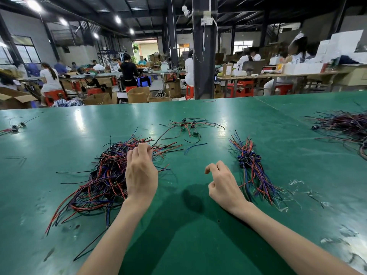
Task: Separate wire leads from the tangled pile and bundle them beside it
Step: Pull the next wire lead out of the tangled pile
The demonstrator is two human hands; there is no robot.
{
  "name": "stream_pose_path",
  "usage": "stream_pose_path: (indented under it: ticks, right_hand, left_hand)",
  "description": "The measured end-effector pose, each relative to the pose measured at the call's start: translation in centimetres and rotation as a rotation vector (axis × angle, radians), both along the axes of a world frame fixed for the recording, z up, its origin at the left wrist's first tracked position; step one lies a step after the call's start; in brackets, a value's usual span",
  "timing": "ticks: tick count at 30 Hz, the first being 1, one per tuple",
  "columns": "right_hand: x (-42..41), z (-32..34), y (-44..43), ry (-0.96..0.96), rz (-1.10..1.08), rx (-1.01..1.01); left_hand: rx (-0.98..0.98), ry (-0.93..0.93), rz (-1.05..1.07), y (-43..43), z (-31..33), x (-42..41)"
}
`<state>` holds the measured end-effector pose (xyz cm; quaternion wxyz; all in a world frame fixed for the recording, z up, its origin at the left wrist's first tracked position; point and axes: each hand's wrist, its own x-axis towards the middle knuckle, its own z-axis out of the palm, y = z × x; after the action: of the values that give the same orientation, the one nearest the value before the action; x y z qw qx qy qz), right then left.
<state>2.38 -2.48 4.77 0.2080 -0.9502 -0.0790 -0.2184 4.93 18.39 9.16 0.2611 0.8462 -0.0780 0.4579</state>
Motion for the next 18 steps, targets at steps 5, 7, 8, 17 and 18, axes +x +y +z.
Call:
stream_pose_path:
  ticks: [5,7,8,17,18]
  right_hand:
    - [0.1,-0.2,-0.2,-0.003,0.007,0.007]
    - [0.2,-0.2,-0.1,-0.001,0.008,0.024]
    - [0.3,-0.2,-0.1,-0.002,0.005,0.028]
    - [0.6,-0.2,-0.4,-0.057,-0.014,0.114]
    - [0.6,-0.3,-0.4,-0.061,-0.018,0.12]
  left_hand:
    - [-0.126,-0.099,-0.238,-1.5,0.3,-1.1]
    - [-0.278,-0.036,-0.411,-2.4,0.1,-1.6]
    - [-0.372,0.032,-0.493,-2.8,0.0,-1.7]
    - [-0.749,0.717,-0.773,-3.6,-1.3,-1.1]
    - [-0.709,0.776,-0.798,-3.4,-1.2,-1.0]
